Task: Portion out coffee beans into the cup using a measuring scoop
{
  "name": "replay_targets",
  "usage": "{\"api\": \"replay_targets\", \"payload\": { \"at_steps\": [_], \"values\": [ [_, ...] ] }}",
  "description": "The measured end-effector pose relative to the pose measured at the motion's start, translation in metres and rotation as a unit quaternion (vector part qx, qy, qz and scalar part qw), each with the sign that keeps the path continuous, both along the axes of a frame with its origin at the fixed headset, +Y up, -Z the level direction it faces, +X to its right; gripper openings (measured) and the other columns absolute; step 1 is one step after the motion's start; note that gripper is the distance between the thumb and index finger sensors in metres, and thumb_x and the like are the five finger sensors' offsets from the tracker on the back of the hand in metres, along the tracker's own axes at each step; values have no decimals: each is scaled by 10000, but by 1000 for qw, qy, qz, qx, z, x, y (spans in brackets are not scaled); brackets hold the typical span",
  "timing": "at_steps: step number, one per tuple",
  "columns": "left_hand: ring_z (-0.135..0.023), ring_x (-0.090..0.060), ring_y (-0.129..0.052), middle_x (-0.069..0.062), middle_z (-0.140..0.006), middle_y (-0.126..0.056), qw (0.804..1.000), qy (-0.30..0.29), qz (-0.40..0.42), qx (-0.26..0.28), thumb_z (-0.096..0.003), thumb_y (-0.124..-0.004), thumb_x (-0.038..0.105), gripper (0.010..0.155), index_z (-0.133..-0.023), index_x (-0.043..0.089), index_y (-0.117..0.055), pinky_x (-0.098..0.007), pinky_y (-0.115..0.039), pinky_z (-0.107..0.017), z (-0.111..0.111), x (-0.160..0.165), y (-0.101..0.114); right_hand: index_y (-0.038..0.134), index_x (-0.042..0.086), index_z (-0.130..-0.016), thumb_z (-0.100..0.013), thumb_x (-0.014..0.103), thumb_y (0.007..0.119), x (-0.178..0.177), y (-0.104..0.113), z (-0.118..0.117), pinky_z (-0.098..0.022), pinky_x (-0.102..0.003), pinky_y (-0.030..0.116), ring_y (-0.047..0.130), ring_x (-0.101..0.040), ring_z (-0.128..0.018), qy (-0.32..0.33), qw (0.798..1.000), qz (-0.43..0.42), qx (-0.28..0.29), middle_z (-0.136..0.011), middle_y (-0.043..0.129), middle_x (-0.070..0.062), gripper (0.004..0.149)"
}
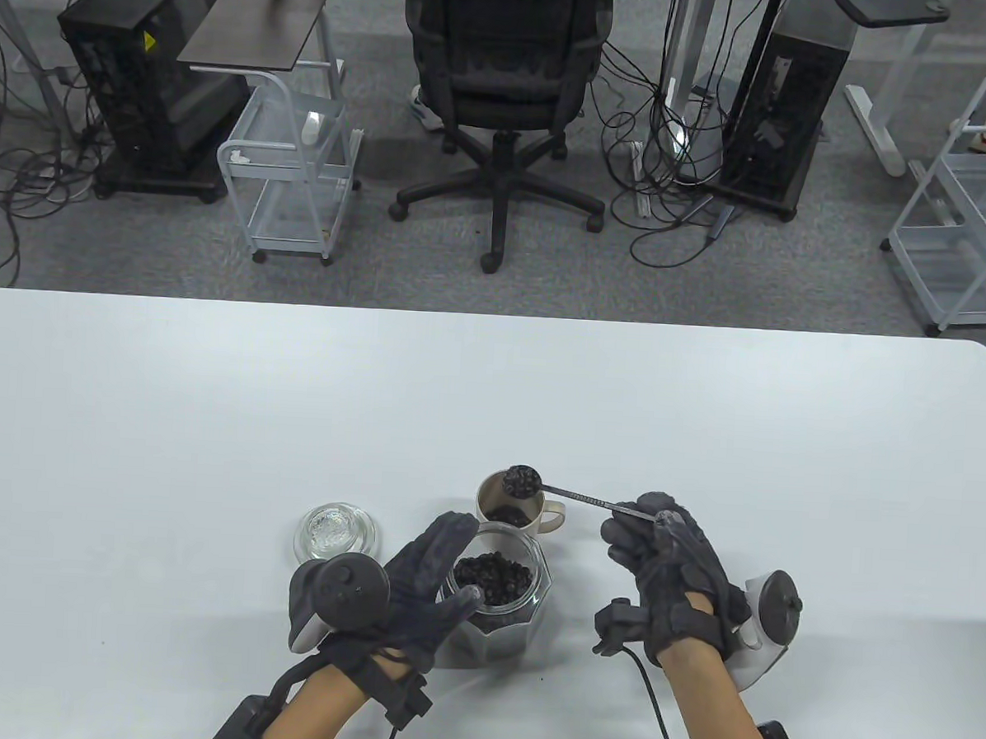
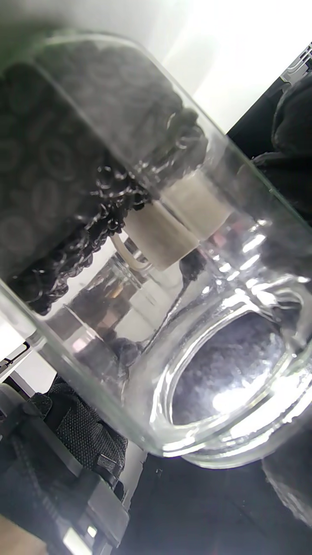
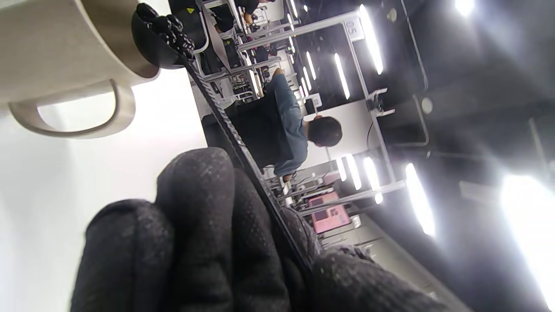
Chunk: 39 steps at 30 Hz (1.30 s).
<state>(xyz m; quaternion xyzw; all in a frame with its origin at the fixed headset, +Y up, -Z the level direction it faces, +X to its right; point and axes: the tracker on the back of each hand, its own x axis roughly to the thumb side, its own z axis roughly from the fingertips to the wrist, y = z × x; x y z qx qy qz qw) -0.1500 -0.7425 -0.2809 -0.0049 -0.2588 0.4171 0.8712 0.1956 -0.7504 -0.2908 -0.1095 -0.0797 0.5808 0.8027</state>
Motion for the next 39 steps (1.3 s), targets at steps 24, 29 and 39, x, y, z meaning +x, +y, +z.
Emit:
{"api": "replay_targets", "payload": {
  "at_steps": [24,29,39],
  "values": [
    [-1018,-522,-646,-160,-1187,-447,1000,0,0,-1,-470,-606,718,846,-1136,241,-394,-679,-528,-683,0,0,0,769,103,-921,-517,274,753,-15,58,10,-507,-596,774,959,-533,-688,21,937,258,233,-841,823,-285,439],
    [-1020,-520,-645,-156,-1189,-443,1000,-1,-1,-2,-471,-602,720,847,-1137,243,-388,-678,-526,-685,0,0,0,772,94,-909,-526,301,745,2,52,13,-474,-586,787,982,-513,-637,-21,979,101,178,-805,850,-274,436],
    [-1017,-523,-647,-160,-1187,-448,1000,1,1,-2,-469,-605,720,850,-1136,240,-392,-679,-530,-682,0,0,0,810,82,-831,-539,350,722,8,52,17,-370,-530,809,1018,-433,-436,-17,986,27,166,-658,915,-240,406]
  ]
}}
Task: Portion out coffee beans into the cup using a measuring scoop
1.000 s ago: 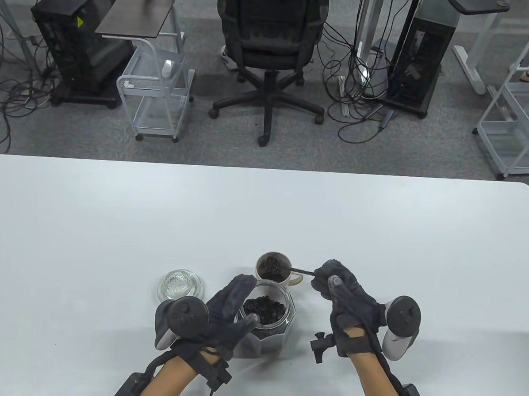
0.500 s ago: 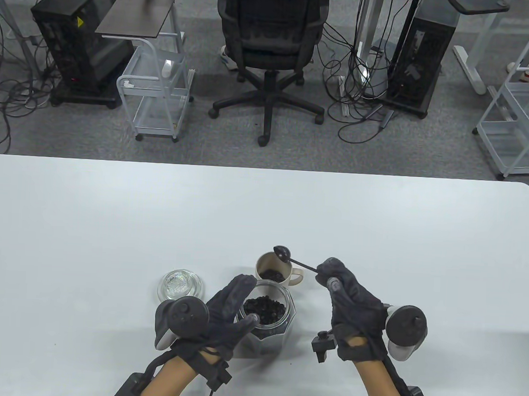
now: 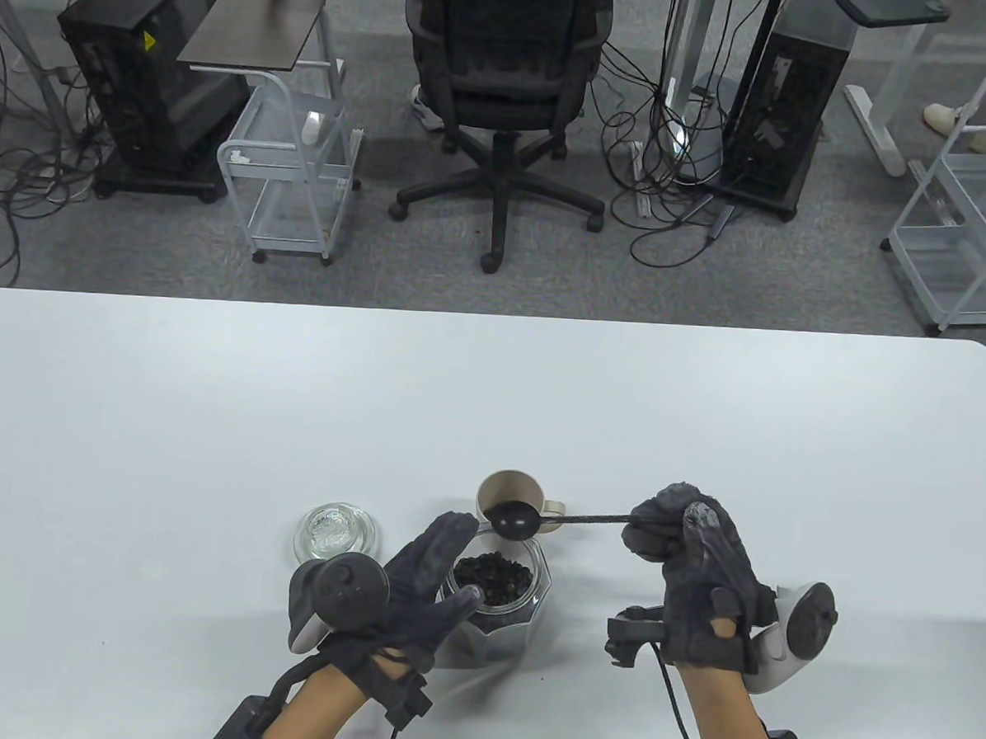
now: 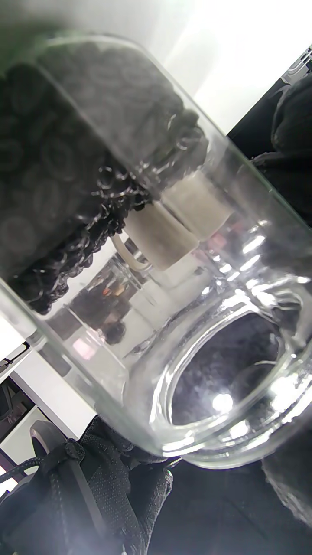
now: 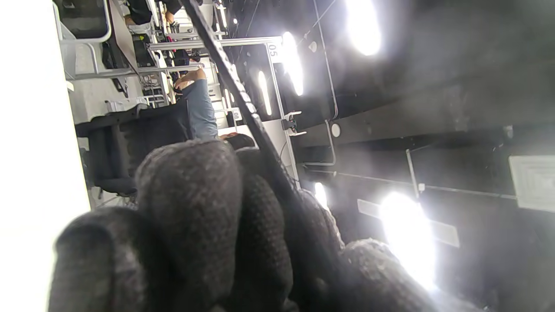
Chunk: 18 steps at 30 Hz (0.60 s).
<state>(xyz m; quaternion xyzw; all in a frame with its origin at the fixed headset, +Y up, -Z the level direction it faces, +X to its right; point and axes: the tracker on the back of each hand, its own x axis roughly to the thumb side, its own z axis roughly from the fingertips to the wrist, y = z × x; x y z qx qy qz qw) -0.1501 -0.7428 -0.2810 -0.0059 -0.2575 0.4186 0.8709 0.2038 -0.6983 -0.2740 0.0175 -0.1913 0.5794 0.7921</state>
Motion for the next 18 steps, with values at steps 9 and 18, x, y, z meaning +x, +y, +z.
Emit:
{"api": "replay_targets", "payload": {
  "at_steps": [9,18],
  "values": [
    [-1017,-524,-646,-160,-1187,-446,1000,-1,0,-1,-469,-605,721,849,-1137,242,-390,-680,-529,-682,0,0,0,829,82,-811,-532,348,729,-21,25,10,-350,-525,807,1015,-419,-397,11,984,151,90,-628,924,-238,398],
    [-1016,-524,-648,-163,-1186,-448,1000,-1,0,-1,-468,-606,720,851,-1137,240,-390,-681,-529,-681,0,0,0,818,113,-849,-526,336,740,-52,33,18,-402,-570,764,979,-469,-479,38,940,301,158,-707,893,-249,401]
  ]
}}
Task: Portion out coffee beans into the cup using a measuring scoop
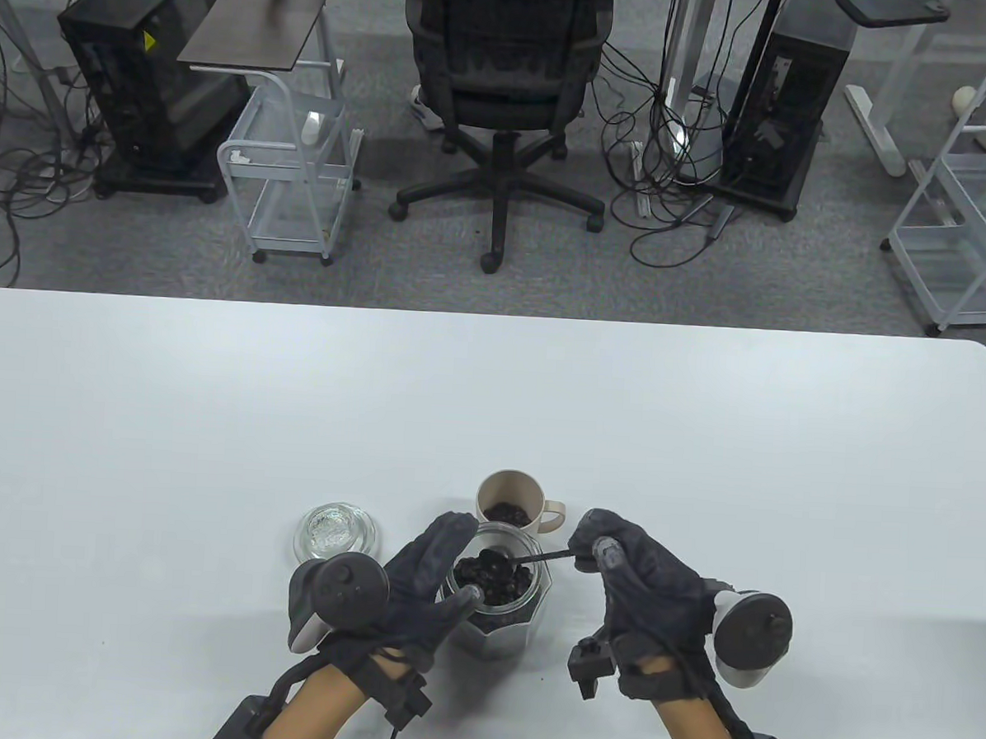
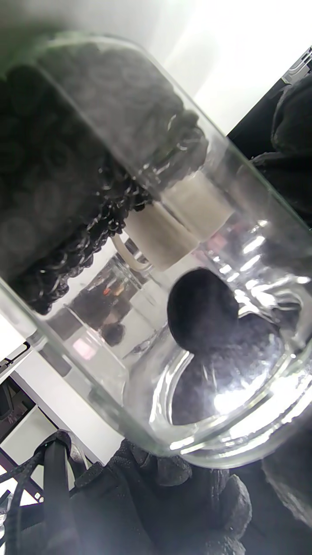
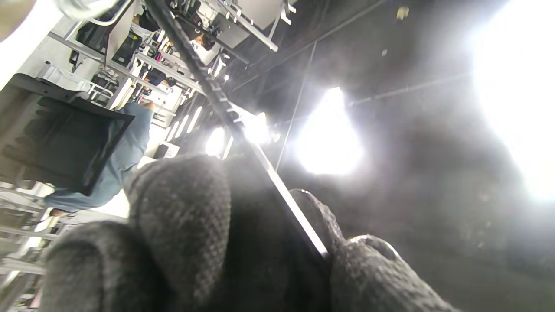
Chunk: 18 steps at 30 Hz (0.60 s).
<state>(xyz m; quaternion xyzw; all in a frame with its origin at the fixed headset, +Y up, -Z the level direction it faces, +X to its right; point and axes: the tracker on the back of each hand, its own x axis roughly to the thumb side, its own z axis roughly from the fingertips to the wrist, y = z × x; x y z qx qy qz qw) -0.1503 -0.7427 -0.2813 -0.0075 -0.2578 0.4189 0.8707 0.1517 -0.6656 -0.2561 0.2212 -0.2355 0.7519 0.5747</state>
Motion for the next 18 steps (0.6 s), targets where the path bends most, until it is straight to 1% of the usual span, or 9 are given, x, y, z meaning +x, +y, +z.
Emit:
{"api": "replay_targets", "payload": {
  "at_steps": [5,7,11,18],
  "values": [
    [-1019,-521,-646,-158,-1189,-443,1000,-1,-1,-1,-469,-604,721,850,-1138,243,-386,-679,-528,-684,0,0,0,829,139,-857,-515,338,755,-13,-2,2,-418,-586,753,971,-480,-504,1,995,92,29,-736,892,-243,403],
    [-1018,-523,-647,-160,-1187,-445,1000,-1,0,-1,-469,-605,720,848,-1136,243,-389,-679,-529,-683,0,0,0,835,145,-855,-511,338,762,-18,-5,1,-420,-588,751,971,-480,-504,7,993,112,25,-735,898,-242,401],
    [-1016,-523,-649,-162,-1185,-449,1000,0,-1,0,-469,-607,718,849,-1136,239,-391,-678,-530,-682,0,0,0,847,146,-849,-507,338,772,-28,-14,-3,-423,-590,747,965,-478,-503,29,989,143,-2,-735,904,-241,399],
    [-1017,-522,-648,-163,-1186,-448,1000,0,-1,0,-468,-607,720,850,-1136,242,-390,-679,-529,-683,0,0,0,864,126,-824,-507,340,778,-34,-23,-9,-406,-570,762,973,-455,-468,41,989,131,-64,-698,928,-234,392]
  ]
}}
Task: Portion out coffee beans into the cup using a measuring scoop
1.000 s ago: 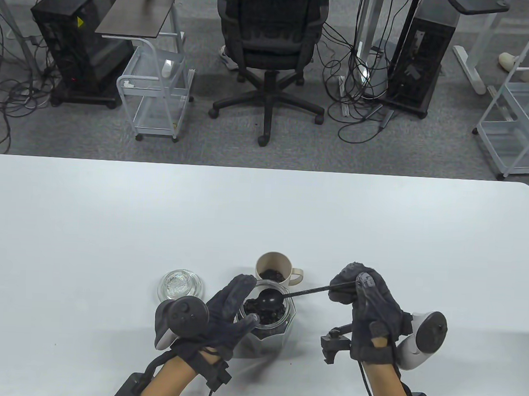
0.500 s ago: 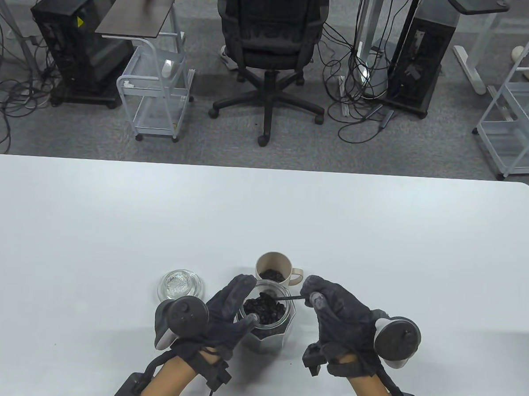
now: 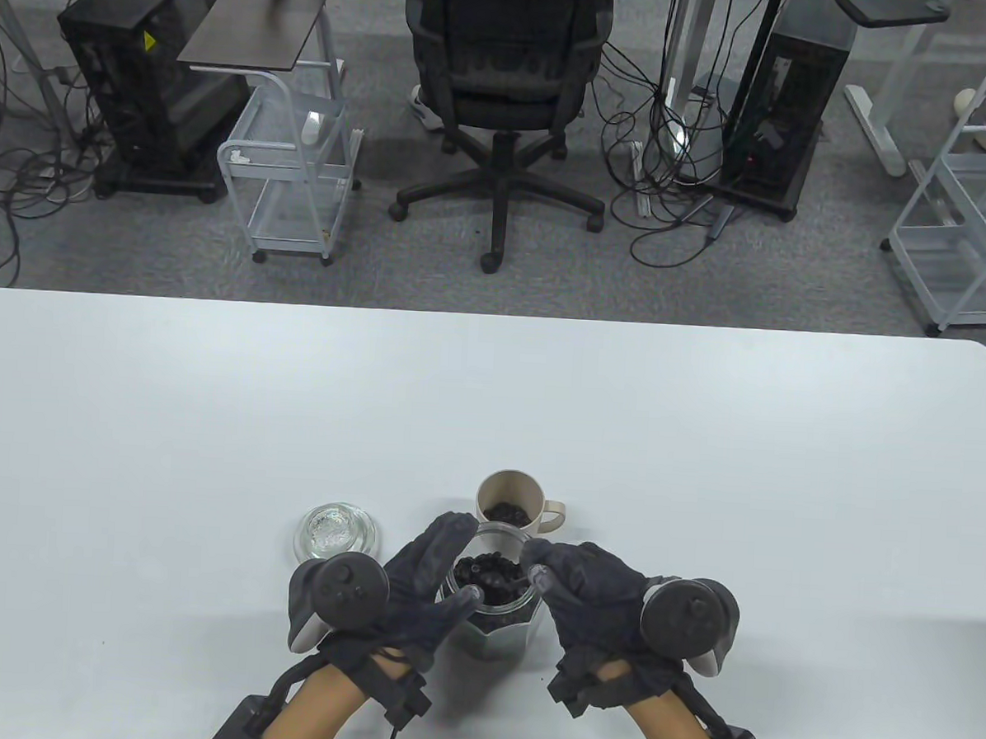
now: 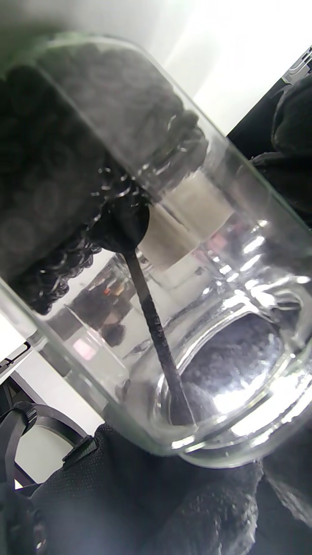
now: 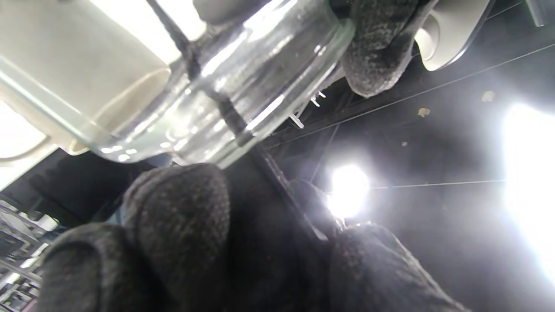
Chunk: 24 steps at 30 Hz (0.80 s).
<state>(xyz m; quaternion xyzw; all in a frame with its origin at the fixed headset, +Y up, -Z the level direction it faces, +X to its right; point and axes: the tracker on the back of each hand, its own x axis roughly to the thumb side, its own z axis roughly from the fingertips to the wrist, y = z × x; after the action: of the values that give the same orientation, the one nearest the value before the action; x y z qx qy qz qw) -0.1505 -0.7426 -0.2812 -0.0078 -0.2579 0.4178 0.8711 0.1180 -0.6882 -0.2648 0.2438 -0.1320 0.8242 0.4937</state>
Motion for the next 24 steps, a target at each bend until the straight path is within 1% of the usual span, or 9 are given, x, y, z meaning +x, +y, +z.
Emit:
{"api": "replay_targets", "payload": {
  "at_steps": [4,7,10,11,12,13,18,21,24],
  "values": [
    [-1018,-521,-648,-160,-1188,-446,1000,-1,-1,-1,-469,-605,721,849,-1137,244,-387,-679,-527,-684,0,0,0,880,94,-804,-501,333,794,4,-4,-3,-371,-560,783,995,-447,-415,-17,998,-53,-41,-655,948,-250,395],
    [-1017,-521,-651,-163,-1186,-450,1000,-1,1,0,-469,-607,720,851,-1137,240,-389,-680,-527,-683,0,0,0,882,63,-790,-498,320,800,12,-10,-6,-329,-553,805,1014,-445,-366,-39,989,-115,-84,-616,957,-272,398],
    [-1017,-521,-652,-165,-1186,-451,1000,0,-1,0,-468,-608,720,850,-1136,241,-391,-680,-529,-682,0,0,0,887,31,-762,-492,311,802,23,-19,-9,-281,-535,834,1043,-420,-305,-79,971,-177,-140,-556,976,-276,398],
    [-1016,-520,-652,-165,-1185,-451,1000,0,0,0,-468,-609,719,850,-1136,242,-392,-680,-528,-682,0,0,0,885,27,-761,-497,312,799,28,-24,-10,-275,-529,840,1050,-413,-298,-90,960,-203,-168,-550,980,-274,398],
    [-1016,-520,-652,-164,-1186,-449,1000,0,1,0,-469,-608,719,850,-1136,241,-390,-680,-528,-682,0,0,0,884,25,-761,-498,312,799,30,-26,-10,-273,-527,842,1051,-412,-296,-93,957,-213,-175,-547,980,-274,398],
    [-1016,-520,-652,-164,-1185,-451,1000,0,1,0,-468,-608,720,850,-1136,241,-391,-680,-529,-682,0,0,0,883,23,-760,-499,310,798,33,-29,-11,-269,-527,843,1053,-412,-292,-103,946,-236,-195,-545,980,-275,397],
    [-1018,-519,-651,-165,-1186,-449,1000,-1,-1,-1,-468,-607,720,851,-1137,242,-388,-679,-528,-683,0,0,0,871,26,-765,-507,314,785,45,-38,-11,-272,-518,845,1053,-401,-297,-135,912,-294,-253,-549,974,-269,396],
    [-1018,-521,-649,-163,-1187,-446,1000,-1,0,-2,-468,-606,721,852,-1138,243,-384,-679,-527,-684,0,0,0,859,28,-776,-515,315,776,51,-46,-11,-282,-517,839,1045,-400,-310,-142,887,-329,-291,-561,966,-265,397],
    [-1016,-521,-651,-166,-1184,-451,1000,-1,1,-1,-467,-608,721,851,-1136,242,-389,-679,-529,-682,0,0,0,847,33,-787,-522,319,767,55,-52,-13,-295,-516,834,1040,-398,-323,-143,871,-350,-315,-573,957,-263,397]
  ]
}}
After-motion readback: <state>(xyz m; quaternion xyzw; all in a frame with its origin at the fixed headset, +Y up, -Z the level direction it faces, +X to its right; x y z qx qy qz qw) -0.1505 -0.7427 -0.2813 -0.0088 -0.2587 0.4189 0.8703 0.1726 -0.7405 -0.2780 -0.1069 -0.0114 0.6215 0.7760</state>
